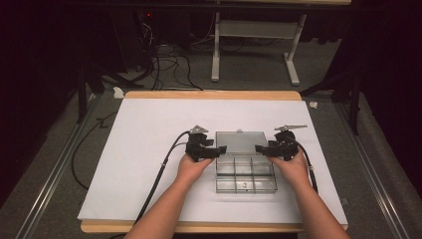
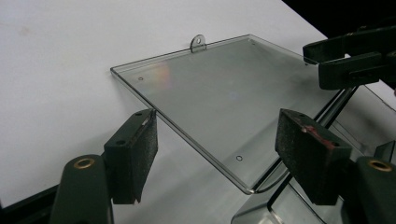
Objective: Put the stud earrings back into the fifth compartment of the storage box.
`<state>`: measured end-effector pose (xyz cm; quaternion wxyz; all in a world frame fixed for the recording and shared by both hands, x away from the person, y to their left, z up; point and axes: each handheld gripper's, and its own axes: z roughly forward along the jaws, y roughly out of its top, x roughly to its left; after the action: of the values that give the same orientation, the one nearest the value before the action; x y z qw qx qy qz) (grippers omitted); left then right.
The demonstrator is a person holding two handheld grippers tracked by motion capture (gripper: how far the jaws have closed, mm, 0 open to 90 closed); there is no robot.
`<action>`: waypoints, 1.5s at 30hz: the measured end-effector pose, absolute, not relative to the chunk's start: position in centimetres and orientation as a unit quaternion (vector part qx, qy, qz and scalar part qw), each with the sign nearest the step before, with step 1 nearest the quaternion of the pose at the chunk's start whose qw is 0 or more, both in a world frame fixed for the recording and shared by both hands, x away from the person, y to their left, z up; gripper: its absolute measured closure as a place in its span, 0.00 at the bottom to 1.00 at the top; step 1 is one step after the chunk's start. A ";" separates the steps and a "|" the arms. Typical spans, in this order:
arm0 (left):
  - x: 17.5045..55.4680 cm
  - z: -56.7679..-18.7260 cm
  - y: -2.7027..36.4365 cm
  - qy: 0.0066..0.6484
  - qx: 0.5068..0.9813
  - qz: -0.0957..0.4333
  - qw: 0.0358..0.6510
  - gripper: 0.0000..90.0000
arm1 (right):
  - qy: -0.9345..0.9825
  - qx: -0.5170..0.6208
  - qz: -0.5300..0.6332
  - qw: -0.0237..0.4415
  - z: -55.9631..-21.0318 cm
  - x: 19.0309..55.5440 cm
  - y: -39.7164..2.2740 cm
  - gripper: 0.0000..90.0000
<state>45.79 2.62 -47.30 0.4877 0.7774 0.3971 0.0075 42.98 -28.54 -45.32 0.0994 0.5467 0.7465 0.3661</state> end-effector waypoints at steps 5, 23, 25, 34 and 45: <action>45.9 -47.8 2.9 0.410 0.766 -0.005 0.495 0.34 | 0.737 0.555 0.378 0.076 -45.7 43.3 -28.7 0.31; 45.9 -48.2 2.8 0.408 0.763 -0.013 0.501 0.39 | 0.715 0.568 0.408 0.003 -47.0 44.3 -29.4 0.28; 45.9 -48.2 2.7 0.408 0.764 -0.012 0.499 0.39 | 0.714 0.568 0.409 -0.003 -47.0 44.3 -29.5 0.29; 45.7 -48.1 2.5 0.406 0.765 -0.004 0.500 0.37 | 0.716 0.563 0.412 0.017 -46.5 44.0 -29.6 0.38; 45.7 -47.7 2.1 0.403 0.767 -0.008 0.499 0.40 | 0.723 0.553 0.411 0.049 -45.7 43.6 -29.6 0.45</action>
<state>45.65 2.13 -47.72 0.4995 0.7666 0.4034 -0.0081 43.62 -29.57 -45.74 0.0486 0.5530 0.7231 0.4111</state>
